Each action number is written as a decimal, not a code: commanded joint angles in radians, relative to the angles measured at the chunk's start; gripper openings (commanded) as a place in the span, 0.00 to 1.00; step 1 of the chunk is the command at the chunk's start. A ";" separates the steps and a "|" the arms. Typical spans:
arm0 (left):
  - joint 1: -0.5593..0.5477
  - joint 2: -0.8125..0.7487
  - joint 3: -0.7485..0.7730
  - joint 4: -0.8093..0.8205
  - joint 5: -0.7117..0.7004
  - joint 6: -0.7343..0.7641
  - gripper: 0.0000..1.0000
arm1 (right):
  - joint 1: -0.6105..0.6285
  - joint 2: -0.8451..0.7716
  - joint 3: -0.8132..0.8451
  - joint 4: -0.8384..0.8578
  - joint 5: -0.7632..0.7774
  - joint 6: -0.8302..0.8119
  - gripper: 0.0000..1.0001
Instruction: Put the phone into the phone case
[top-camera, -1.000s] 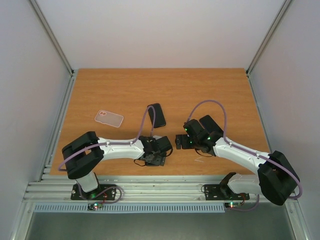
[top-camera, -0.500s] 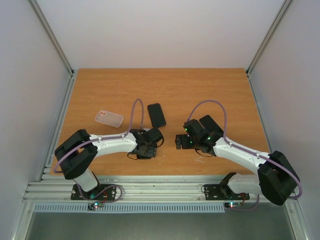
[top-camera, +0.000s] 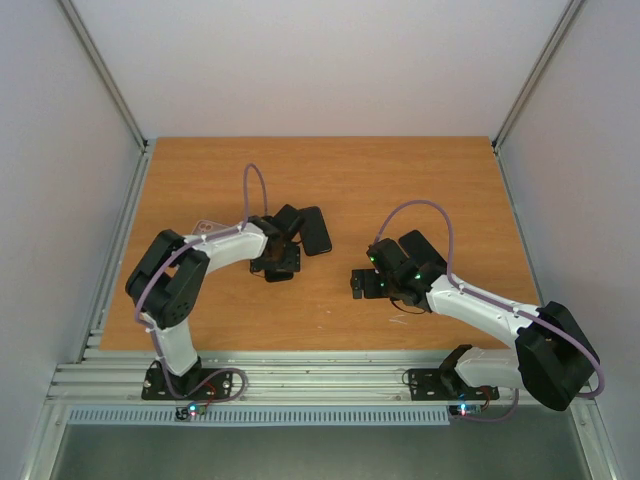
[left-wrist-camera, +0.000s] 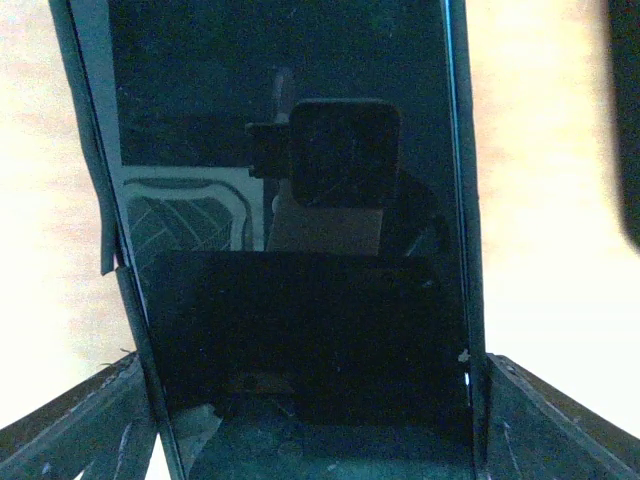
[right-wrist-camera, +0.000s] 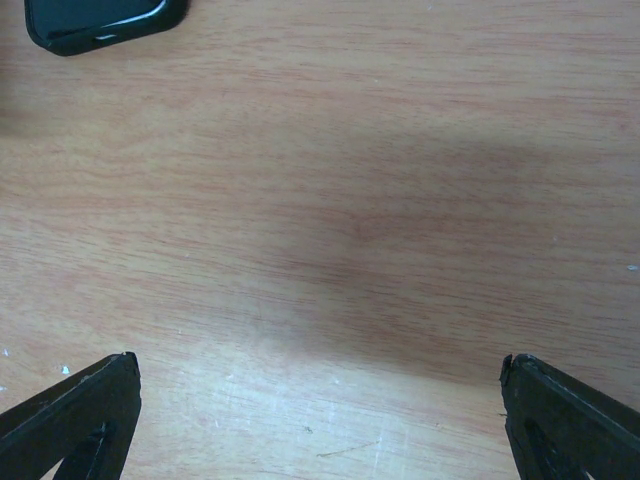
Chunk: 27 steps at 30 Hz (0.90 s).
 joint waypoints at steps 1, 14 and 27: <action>0.033 0.076 0.107 0.015 0.031 0.055 0.81 | -0.005 -0.012 0.003 0.001 0.014 0.002 0.99; 0.040 0.177 0.239 -0.006 0.073 0.034 0.91 | -0.006 -0.004 0.007 -0.008 0.022 0.006 0.98; 0.077 0.029 0.172 -0.002 0.036 0.007 0.96 | -0.005 -0.012 0.004 -0.007 0.018 0.003 0.98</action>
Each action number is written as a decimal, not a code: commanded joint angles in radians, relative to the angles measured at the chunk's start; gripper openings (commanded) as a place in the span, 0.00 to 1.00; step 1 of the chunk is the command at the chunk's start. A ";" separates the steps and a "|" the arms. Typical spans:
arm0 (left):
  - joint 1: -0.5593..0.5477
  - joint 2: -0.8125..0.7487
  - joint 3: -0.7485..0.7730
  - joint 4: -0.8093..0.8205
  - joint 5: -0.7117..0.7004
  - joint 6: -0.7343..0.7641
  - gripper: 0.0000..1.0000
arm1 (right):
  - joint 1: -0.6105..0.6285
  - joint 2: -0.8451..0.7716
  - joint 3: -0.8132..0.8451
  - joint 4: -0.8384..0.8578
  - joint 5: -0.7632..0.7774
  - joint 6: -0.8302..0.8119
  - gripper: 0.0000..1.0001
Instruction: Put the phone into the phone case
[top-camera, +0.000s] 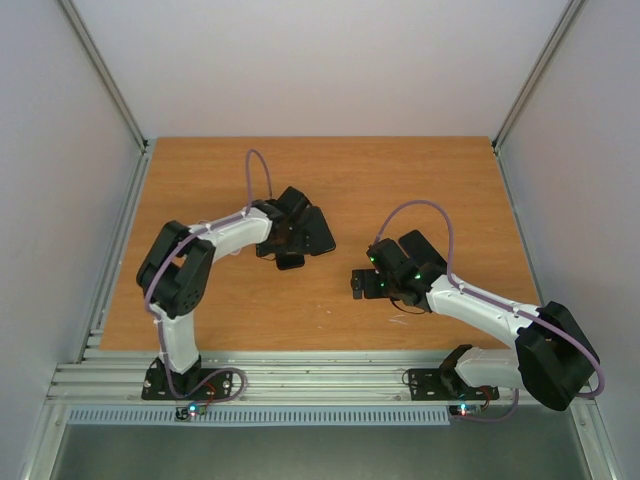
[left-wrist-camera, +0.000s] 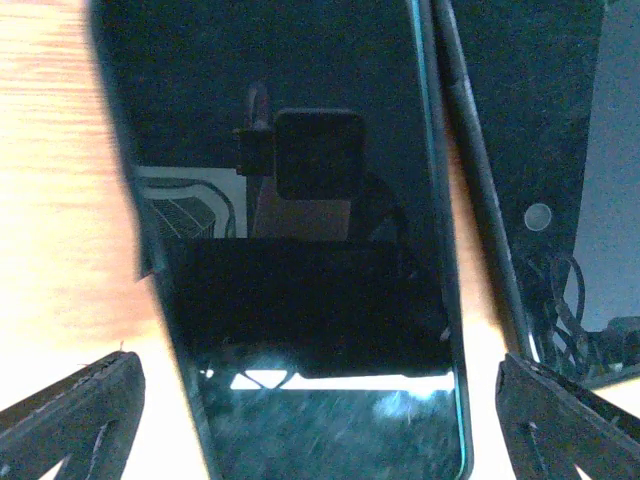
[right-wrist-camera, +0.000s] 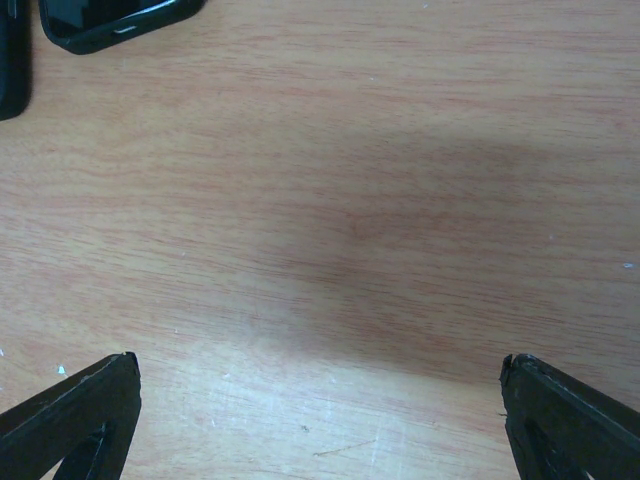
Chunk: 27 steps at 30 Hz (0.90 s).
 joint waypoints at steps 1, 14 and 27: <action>0.038 -0.147 -0.075 0.028 -0.025 -0.015 0.97 | -0.006 -0.011 0.004 -0.002 0.012 0.004 0.99; 0.352 -0.374 -0.392 0.186 0.063 -0.051 0.96 | -0.005 0.001 0.002 0.009 -0.004 0.006 0.98; 0.551 -0.261 -0.407 0.276 0.151 -0.051 0.76 | -0.004 0.043 0.015 0.018 -0.025 -0.002 0.98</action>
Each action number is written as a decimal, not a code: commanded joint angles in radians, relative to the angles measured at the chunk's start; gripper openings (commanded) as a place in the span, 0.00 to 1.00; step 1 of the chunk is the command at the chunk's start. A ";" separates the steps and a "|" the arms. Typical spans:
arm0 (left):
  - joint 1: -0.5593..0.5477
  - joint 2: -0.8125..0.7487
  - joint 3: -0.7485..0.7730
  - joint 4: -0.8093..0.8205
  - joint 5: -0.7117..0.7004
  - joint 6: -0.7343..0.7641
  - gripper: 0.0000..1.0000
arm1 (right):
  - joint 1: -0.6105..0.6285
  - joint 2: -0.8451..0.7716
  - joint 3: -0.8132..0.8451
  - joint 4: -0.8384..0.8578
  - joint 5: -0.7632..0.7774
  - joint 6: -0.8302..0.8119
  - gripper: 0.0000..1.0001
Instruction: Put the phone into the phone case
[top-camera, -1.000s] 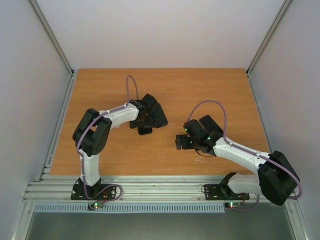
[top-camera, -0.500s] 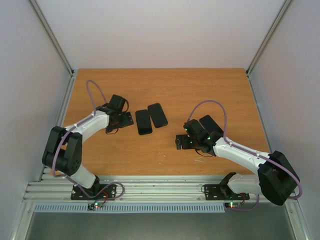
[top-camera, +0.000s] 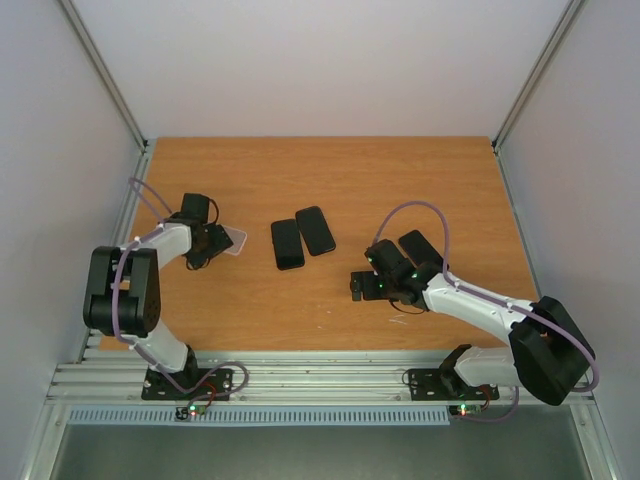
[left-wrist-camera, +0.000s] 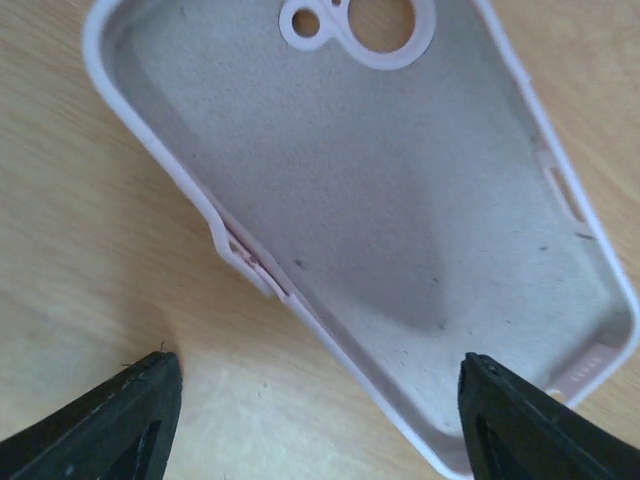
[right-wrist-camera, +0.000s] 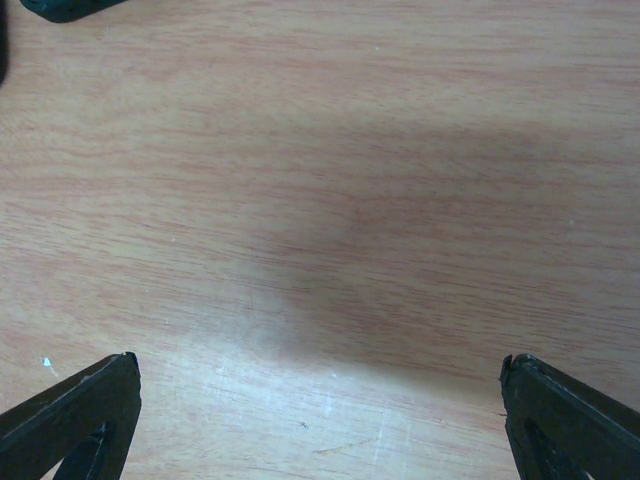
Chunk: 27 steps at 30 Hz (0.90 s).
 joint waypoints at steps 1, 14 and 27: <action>0.014 0.070 0.022 0.057 0.055 0.009 0.75 | -0.004 0.015 0.015 0.016 -0.009 -0.002 0.98; 0.016 0.090 0.004 0.033 0.064 0.039 0.32 | -0.003 0.015 0.014 0.017 -0.014 -0.004 0.99; 0.008 -0.081 -0.076 -0.055 0.081 0.105 0.07 | -0.004 0.004 0.004 0.028 -0.019 0.004 0.99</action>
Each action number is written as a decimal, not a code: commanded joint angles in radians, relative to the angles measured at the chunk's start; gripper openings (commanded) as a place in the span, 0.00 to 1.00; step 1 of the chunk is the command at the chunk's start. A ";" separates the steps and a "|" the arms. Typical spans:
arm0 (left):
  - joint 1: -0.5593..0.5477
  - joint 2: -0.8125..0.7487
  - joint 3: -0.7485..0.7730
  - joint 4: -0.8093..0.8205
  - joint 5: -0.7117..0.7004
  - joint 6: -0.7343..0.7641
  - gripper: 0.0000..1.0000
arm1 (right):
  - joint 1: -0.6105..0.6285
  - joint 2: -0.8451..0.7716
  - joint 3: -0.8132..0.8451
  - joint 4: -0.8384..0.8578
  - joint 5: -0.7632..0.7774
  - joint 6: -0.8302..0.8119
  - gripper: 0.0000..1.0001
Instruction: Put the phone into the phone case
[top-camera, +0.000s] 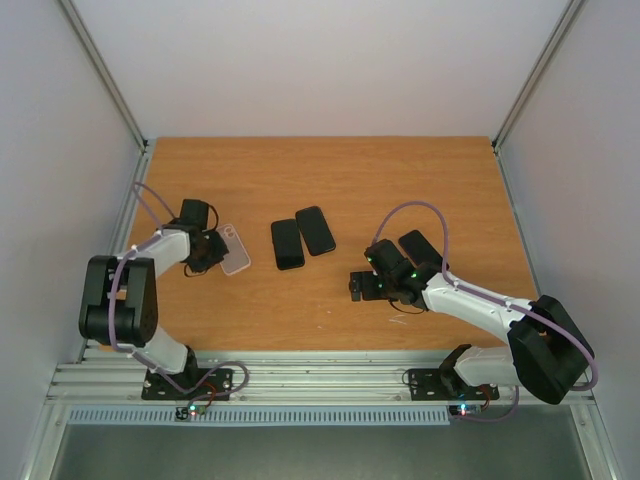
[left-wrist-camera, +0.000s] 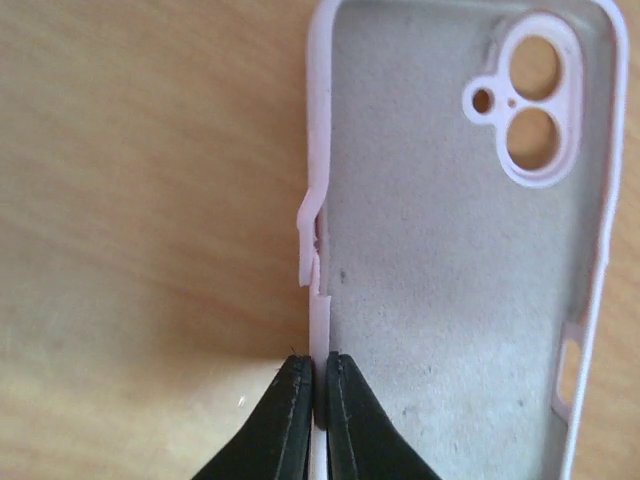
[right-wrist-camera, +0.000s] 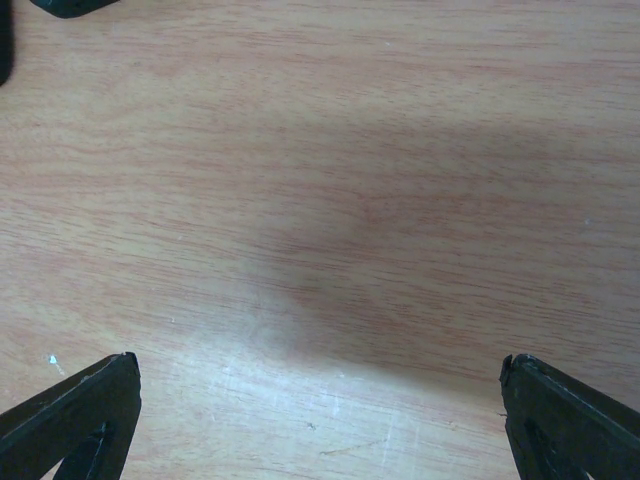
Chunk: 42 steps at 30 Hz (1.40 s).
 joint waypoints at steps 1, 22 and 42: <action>-0.010 -0.083 -0.045 -0.056 0.033 0.038 0.07 | -0.003 -0.009 0.003 0.021 -0.002 0.004 0.98; -0.602 -0.353 -0.118 -0.213 -0.099 -0.107 0.04 | -0.002 -0.029 0.000 0.004 0.048 0.007 0.99; -0.953 -0.105 -0.081 -0.021 -0.232 -0.354 0.26 | -0.004 -0.064 -0.001 -0.024 0.096 0.005 0.98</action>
